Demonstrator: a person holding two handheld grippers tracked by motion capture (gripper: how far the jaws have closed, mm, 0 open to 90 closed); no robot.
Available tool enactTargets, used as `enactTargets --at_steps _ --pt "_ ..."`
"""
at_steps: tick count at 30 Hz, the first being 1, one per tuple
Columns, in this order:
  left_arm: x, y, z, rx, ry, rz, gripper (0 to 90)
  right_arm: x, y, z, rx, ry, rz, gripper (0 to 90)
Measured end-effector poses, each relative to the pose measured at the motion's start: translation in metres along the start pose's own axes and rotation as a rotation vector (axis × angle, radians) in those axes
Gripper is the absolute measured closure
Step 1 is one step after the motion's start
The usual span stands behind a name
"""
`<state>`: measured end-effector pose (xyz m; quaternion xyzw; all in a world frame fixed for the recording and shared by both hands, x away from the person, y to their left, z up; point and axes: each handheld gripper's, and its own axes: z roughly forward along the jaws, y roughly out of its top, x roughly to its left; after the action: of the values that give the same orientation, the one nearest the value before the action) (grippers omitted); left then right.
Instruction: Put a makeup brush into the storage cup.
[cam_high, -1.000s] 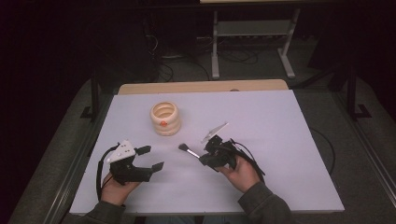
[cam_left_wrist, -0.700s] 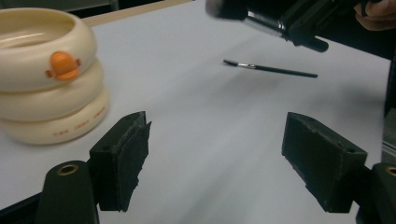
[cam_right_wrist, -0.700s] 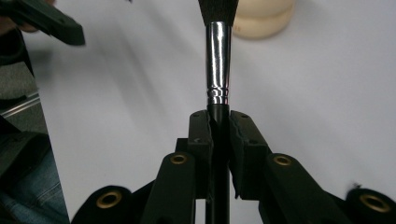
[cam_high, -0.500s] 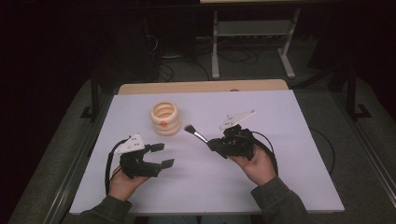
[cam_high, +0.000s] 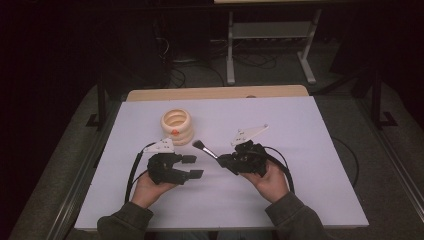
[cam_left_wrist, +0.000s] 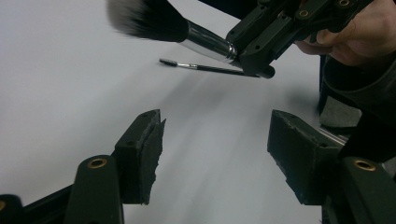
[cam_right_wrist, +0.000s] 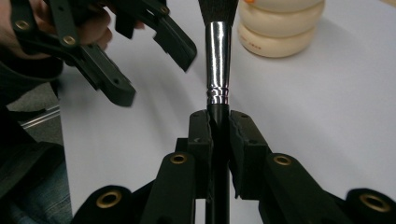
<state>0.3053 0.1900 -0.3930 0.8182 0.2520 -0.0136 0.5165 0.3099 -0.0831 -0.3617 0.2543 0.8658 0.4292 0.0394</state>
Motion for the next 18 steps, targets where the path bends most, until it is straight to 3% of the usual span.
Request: enactTargets --at_steps 5,10,15,18 --pt "0.000 0.001 -0.003 -0.019 -0.011 -0.014 39.9 0.009 0.001 0.007 -0.005 0.022 -0.015 78.6" --pt "0.000 -0.001 -0.006 -0.062 -0.056 -0.038 46.1 0.017 -0.001 0.018 0.007 0.042 -0.048 78.6" --pt "0.005 -0.004 -0.005 -0.062 -0.074 -0.059 52.0 0.024 -0.003 0.022 0.002 0.049 -0.070 78.6" --pt "0.005 -0.006 -0.003 -0.067 -0.086 -0.065 57.6 0.025 -0.003 0.025 0.008 0.042 -0.109 78.6"
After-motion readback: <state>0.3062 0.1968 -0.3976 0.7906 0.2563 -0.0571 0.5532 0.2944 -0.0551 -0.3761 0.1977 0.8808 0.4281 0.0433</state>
